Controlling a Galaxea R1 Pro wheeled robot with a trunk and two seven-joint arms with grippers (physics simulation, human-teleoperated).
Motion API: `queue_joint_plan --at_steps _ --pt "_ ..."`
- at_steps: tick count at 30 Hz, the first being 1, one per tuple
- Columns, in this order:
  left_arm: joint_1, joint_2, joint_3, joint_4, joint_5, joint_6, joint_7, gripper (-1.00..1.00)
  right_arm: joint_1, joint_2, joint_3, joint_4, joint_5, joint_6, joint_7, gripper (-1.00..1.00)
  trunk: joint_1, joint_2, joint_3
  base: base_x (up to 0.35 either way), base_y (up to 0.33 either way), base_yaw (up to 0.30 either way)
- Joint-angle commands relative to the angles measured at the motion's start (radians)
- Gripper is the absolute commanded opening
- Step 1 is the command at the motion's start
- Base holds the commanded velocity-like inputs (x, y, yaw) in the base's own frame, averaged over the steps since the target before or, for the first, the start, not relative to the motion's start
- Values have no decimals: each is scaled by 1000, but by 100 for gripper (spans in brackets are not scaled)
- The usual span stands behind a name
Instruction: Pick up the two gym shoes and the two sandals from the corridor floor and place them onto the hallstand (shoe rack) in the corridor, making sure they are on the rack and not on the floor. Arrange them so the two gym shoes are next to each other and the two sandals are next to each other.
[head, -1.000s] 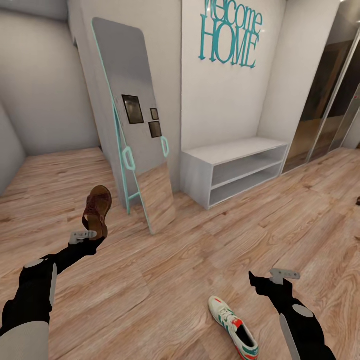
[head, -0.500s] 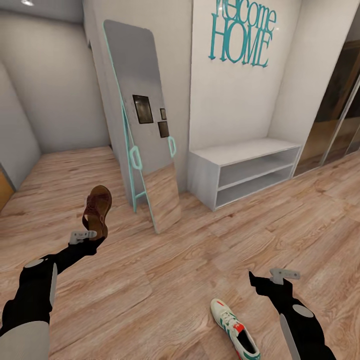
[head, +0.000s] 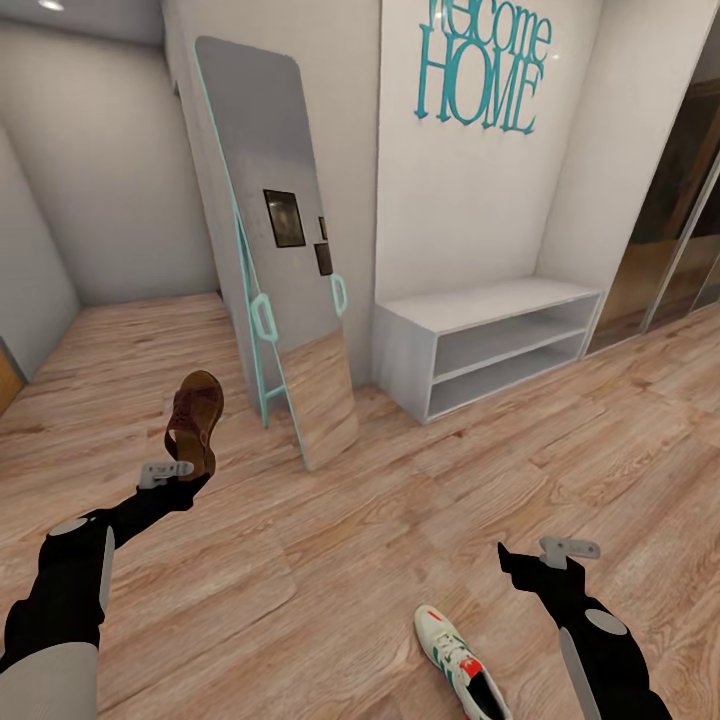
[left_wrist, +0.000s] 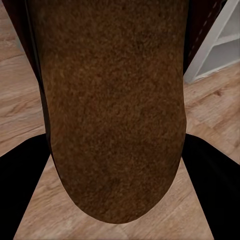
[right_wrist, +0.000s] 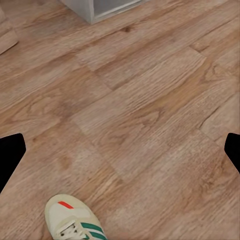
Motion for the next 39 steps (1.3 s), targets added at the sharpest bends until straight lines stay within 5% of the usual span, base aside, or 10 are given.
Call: queue_joint_plan --at_steps 1,20,24,26,31,39 --pt "-1 0 2 -1 -5 6 -8 -100 0 0 0 -1 1 6 -1 100 0 0 -1 10 -11 0" --pt "-2 0 -3 -1 -8 7 -8 -100 0 1 3 9 -1 6 3 100 0 0 -1 1 -1 0" --pt "-2 2 -9 -3 -12 12 -8 -100 0 -1 30 146 0 -3 4 100 0 0 -1 0 0 0" --pt "-2 4 -10 -3 -13 26 -8 -100 0 -1 50 231 1 -28 5 100 0 0 -1 0 0 0" --pt "-4 6 -28 -4 -17 118 -8 -100 0 -4 80 388 2 -234 7 100 0 0 -1 0 0 0" --pt "-5 8 -131 -74 -30 188 -9 -100 0 -9 84 420 2 -324 9 100 0 0 -1 0 0 0"
